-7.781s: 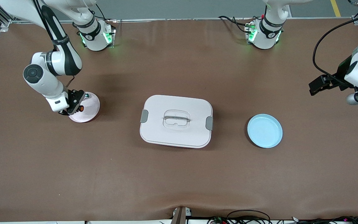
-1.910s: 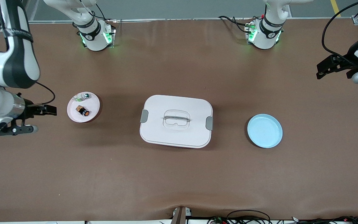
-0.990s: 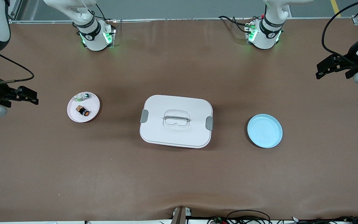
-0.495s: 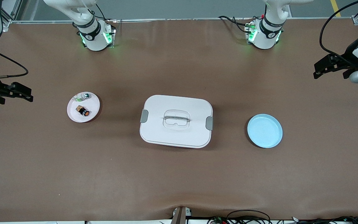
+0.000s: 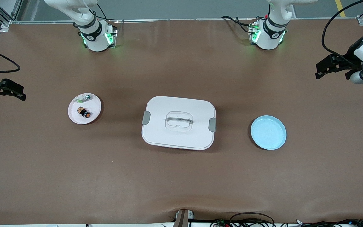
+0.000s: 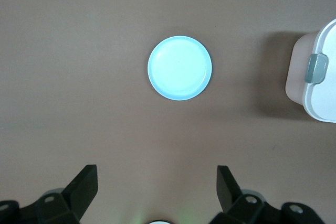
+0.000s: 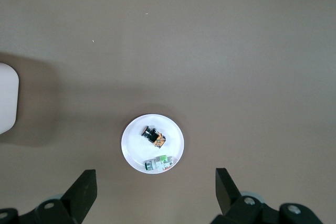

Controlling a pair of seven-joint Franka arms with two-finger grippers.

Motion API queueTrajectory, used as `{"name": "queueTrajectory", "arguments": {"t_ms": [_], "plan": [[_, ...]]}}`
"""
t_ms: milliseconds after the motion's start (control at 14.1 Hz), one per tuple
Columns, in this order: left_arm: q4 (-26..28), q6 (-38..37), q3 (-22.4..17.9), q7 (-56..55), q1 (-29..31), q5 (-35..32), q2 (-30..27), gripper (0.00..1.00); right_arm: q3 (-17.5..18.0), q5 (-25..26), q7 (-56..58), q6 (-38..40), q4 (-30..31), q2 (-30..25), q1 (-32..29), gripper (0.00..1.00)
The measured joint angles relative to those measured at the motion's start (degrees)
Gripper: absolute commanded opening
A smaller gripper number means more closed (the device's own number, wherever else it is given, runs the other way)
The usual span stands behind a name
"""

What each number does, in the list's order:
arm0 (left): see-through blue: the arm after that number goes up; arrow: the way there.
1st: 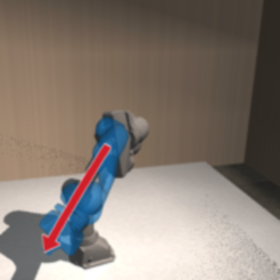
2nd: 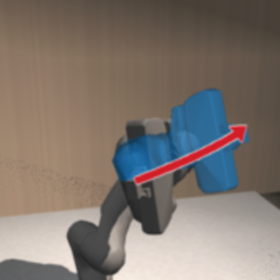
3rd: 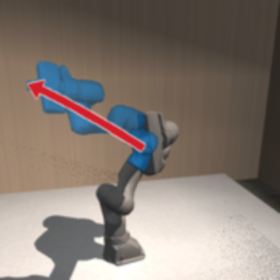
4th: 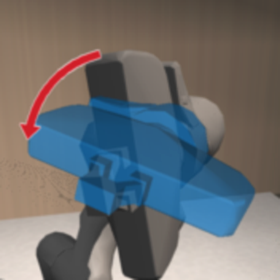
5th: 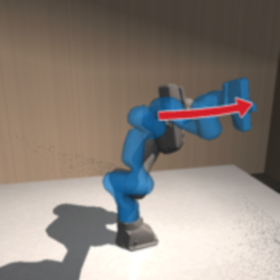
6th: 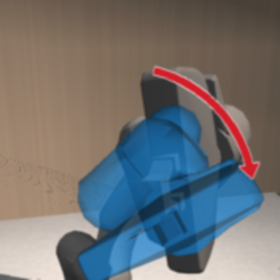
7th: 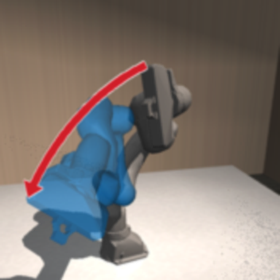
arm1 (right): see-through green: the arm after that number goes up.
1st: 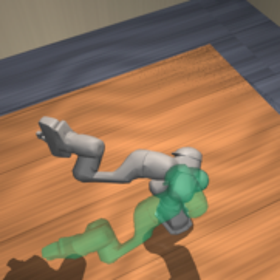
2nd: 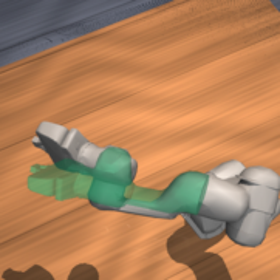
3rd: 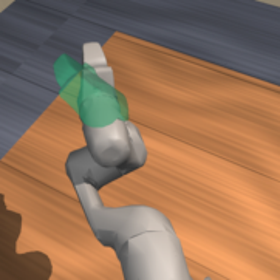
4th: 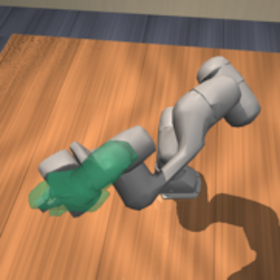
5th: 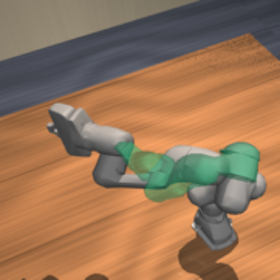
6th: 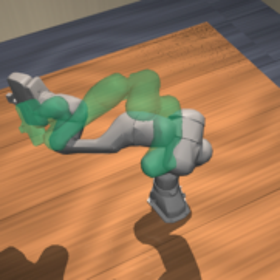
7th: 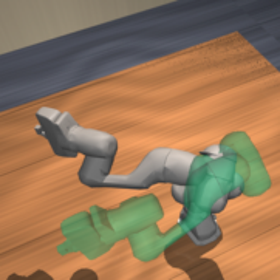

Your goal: Transfer orange switch to right arm and place

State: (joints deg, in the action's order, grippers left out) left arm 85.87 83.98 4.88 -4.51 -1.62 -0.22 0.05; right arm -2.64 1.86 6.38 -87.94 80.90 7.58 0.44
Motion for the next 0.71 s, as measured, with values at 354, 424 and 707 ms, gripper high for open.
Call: {"name": "queueTrajectory", "arguments": {"t_ms": [354, 424, 707], "plan": [[0.0, -1.9, 0.0, 0.0, 0.1, 0.0, 0.0, 1.00, 0.0, 0.0, -0.7, 0.5, -0.4, 0.0, 0.0, 1.00], [0.0, -1.9, 0.0, 0.0, 0.1, 0.0, 0.0, 1.00, 0.1, 0.0, -0.8, 0.5, -0.5, 0.0, 0.0, 1.00], [-0.1, -1.9, 0.0, 0.0, 0.1, 0.0, 0.0, 1.00, 0.5, 0.0, -1.9, 1.7, -1.4, -0.1, 0.0, 1.00]]}}
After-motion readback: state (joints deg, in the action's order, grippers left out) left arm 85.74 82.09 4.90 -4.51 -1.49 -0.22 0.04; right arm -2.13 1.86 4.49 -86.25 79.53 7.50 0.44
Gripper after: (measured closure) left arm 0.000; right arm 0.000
